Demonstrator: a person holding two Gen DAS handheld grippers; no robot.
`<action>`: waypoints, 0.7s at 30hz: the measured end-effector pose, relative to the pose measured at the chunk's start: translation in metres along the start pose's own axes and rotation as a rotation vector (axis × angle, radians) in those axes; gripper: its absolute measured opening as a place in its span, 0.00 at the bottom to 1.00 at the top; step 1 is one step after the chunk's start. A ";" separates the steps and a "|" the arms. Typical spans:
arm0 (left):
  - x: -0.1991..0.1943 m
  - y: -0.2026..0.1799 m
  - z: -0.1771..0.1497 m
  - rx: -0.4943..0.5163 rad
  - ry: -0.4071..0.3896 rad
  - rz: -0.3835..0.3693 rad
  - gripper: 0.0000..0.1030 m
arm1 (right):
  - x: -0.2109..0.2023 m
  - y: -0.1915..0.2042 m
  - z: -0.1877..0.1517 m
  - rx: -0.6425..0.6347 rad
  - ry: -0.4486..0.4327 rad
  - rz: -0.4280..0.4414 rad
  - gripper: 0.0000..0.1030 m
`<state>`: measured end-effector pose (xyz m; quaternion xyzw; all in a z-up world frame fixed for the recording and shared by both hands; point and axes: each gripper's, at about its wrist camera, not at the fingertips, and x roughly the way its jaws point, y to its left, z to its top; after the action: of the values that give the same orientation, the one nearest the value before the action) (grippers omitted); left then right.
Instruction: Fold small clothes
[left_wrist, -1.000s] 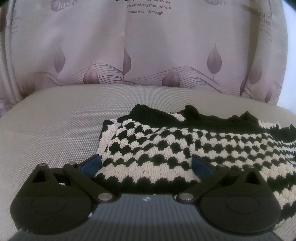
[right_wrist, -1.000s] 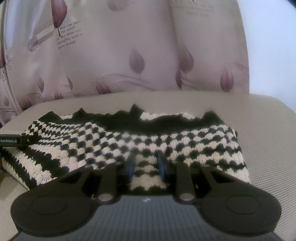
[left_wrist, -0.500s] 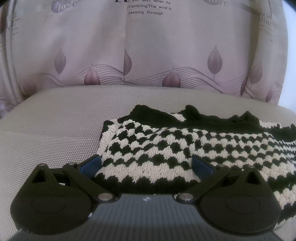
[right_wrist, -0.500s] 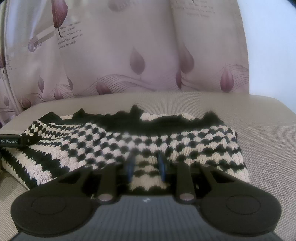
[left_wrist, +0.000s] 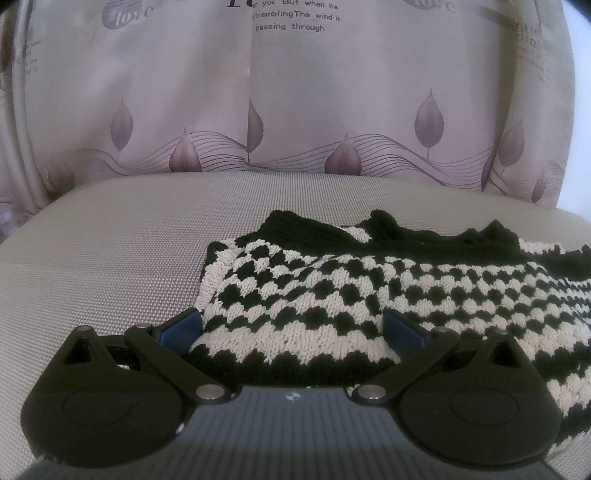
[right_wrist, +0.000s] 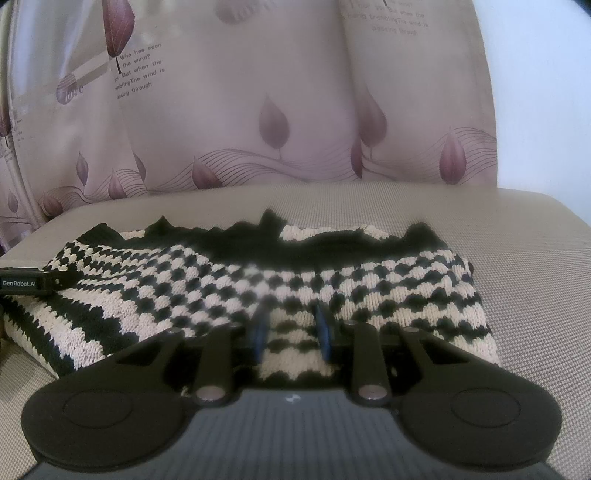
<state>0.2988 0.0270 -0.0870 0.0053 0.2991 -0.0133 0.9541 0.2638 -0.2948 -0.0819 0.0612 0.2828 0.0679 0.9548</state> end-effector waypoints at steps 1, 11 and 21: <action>0.000 0.000 0.000 0.000 0.000 0.000 1.00 | 0.000 0.000 0.000 0.000 0.000 0.000 0.26; -0.001 0.001 0.000 0.006 -0.002 0.001 1.00 | 0.001 0.000 -0.001 -0.001 -0.001 0.000 0.26; -0.001 0.001 0.000 0.003 -0.004 0.000 1.00 | 0.002 0.008 0.000 -0.050 0.004 -0.039 0.27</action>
<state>0.2985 0.0279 -0.0864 0.0068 0.2972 -0.0139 0.9547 0.2650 -0.2862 -0.0813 0.0318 0.2841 0.0562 0.9566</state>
